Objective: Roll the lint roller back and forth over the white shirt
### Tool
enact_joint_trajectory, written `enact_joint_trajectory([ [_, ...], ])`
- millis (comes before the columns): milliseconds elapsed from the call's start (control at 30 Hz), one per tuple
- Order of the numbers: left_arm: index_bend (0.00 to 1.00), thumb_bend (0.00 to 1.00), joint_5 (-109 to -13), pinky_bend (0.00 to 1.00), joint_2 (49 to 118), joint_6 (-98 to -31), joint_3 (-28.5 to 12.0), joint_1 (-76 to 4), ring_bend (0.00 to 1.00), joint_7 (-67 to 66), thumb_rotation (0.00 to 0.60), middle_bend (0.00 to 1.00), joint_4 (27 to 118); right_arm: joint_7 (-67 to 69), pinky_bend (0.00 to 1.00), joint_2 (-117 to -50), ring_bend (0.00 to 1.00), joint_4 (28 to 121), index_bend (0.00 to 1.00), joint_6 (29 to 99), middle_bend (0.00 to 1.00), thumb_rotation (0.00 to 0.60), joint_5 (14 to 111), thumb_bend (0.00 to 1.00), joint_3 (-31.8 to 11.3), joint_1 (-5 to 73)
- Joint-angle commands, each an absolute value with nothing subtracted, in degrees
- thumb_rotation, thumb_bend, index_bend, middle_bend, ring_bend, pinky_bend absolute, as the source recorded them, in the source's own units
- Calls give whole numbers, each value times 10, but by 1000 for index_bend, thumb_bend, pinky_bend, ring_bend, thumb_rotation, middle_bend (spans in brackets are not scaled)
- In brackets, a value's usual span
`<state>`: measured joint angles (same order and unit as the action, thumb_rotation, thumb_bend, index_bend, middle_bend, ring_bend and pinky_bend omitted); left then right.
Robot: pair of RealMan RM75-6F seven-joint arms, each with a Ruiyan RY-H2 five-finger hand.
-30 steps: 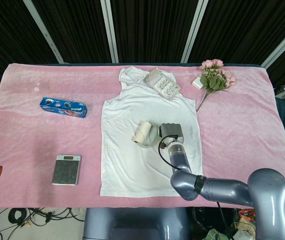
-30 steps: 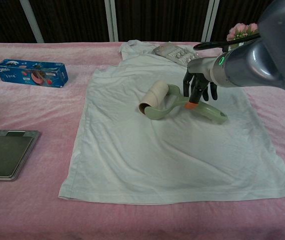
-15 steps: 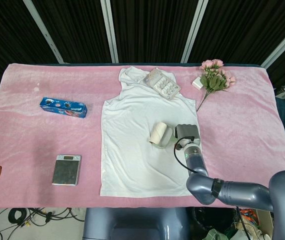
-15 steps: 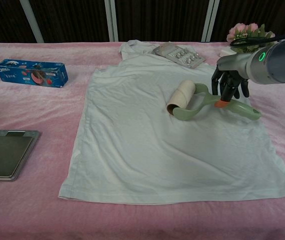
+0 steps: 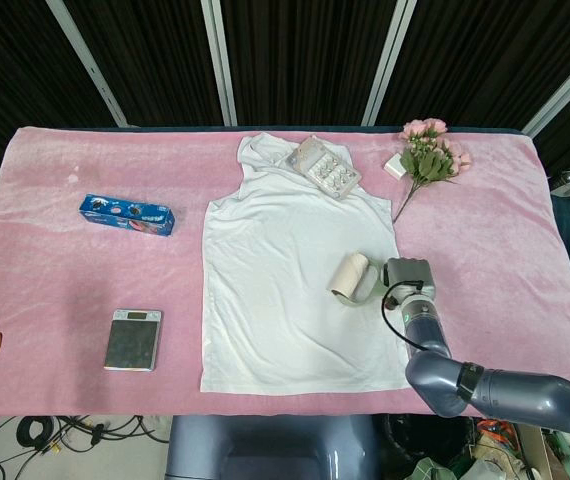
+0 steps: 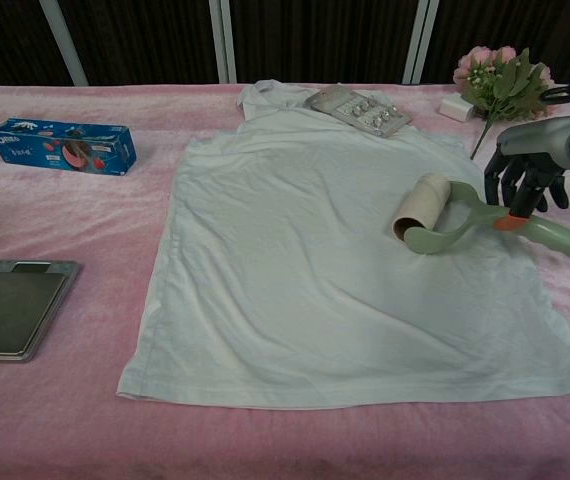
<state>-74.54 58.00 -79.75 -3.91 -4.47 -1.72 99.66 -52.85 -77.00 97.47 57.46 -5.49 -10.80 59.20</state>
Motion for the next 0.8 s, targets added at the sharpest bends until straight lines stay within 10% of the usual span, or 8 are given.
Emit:
enact_joint_trajectory([
  [33,134,394,-746,80,580,-798,-39,-44,41,-17,600,62,997,-532,613,-748,627,980,699,552,657,600,-71,567,-97,586],
  [800,134,394,-744,84,579,-800,-40,-43,41,-16,600,62,997,-403,614,-632,627,1002,701,489,658,600,-8,567,-101,526],
])
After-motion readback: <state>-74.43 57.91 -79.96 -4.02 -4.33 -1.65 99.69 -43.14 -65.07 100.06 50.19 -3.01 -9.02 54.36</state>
